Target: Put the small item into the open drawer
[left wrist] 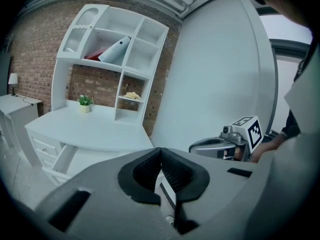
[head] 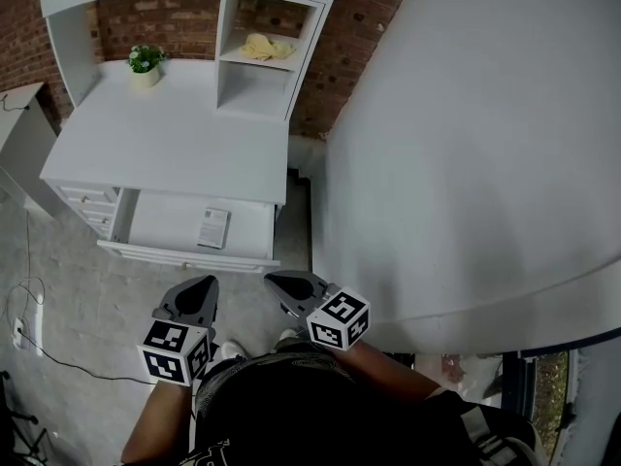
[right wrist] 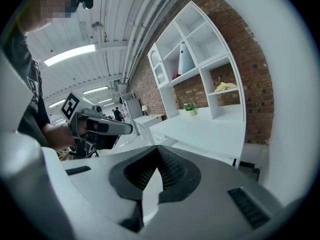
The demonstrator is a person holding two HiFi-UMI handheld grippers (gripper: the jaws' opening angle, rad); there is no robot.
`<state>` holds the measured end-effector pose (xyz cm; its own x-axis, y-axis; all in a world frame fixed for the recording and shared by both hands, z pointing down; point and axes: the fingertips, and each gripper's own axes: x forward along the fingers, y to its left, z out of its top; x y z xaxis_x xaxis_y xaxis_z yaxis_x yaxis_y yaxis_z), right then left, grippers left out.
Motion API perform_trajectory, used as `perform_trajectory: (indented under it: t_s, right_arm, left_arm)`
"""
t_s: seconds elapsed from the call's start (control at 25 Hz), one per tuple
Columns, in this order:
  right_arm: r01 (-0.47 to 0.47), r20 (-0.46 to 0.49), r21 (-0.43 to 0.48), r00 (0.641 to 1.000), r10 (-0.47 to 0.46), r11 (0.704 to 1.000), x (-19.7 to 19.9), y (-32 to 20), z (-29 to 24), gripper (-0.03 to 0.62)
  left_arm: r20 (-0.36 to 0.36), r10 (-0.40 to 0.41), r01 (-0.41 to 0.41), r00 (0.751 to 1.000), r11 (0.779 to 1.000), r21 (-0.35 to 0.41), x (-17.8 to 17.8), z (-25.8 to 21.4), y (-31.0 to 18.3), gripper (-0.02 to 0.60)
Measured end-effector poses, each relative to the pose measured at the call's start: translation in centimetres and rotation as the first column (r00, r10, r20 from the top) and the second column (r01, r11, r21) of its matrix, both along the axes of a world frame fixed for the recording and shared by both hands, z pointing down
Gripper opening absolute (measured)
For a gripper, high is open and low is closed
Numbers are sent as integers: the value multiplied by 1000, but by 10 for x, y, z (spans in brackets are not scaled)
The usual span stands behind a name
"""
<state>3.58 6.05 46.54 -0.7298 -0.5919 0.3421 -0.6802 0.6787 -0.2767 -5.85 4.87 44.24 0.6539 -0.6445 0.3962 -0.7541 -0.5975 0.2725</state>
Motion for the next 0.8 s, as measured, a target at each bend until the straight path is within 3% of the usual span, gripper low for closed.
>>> perform_trajectory:
  t_s: [0.8]
  right_arm:
    - [17, -3, -14, 1000, -17, 1000, 0, 3, 4, 3]
  left_arm:
    - [20, 6, -6, 1000, 1000, 3, 5, 1, 4, 17]
